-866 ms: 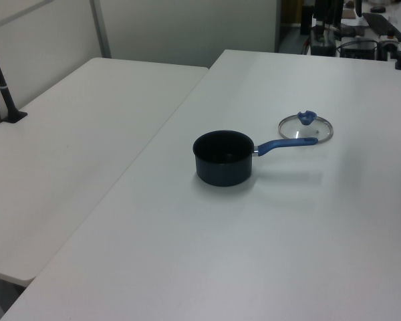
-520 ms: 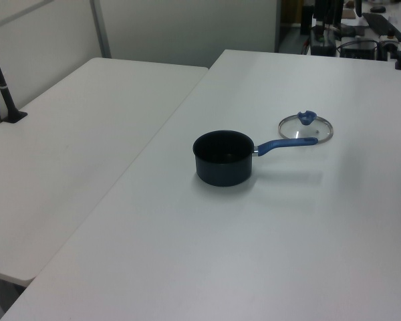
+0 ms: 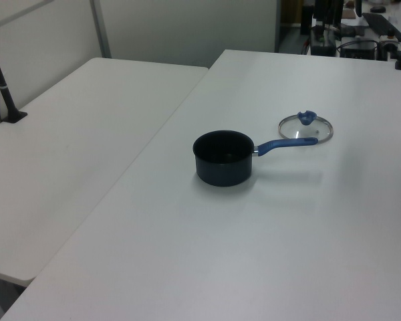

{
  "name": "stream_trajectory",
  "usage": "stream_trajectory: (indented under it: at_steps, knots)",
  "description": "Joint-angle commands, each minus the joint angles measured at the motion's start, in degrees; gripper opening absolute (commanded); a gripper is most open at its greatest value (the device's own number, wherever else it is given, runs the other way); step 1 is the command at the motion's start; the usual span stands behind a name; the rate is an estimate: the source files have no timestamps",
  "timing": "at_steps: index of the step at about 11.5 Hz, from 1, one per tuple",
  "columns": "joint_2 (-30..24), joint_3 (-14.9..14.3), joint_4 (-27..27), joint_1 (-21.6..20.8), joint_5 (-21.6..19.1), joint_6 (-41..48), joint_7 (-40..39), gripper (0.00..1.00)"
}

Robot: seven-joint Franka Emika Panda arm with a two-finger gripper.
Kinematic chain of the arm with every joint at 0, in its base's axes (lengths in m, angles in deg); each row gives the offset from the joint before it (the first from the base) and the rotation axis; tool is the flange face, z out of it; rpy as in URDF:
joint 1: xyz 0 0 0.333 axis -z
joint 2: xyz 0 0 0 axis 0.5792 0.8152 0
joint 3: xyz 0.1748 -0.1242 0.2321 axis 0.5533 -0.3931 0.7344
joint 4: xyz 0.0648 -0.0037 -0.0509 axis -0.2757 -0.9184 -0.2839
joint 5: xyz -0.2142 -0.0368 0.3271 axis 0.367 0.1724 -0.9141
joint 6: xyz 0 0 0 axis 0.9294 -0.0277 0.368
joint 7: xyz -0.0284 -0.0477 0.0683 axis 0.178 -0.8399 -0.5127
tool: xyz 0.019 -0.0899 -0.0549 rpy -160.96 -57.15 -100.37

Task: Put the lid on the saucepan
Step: 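Move the gripper down over the glass lid's blue knob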

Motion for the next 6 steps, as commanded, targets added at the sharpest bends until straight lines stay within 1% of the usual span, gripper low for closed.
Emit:
stream_trajectory:
  at_steps: [1,3,4,5,6]
  knots:
    - [-0.7,0.4,-1.0,0.3,-0.4,-0.4,-0.6,1.00]
    - [-0.7,0.4,-1.1,0.3,-0.2,-0.5,-1.6,1.00]
    - [-0.5,0.4,-1.2,0.4,0.0,-0.5,-3.9,1.00]
    - [-0.5,0.4,-1.8,0.8,1.7,-0.6,-9.0,1.00]
    - [-0.3,0.4,-2.0,0.9,4.7,-0.6,-17.3,1.00]
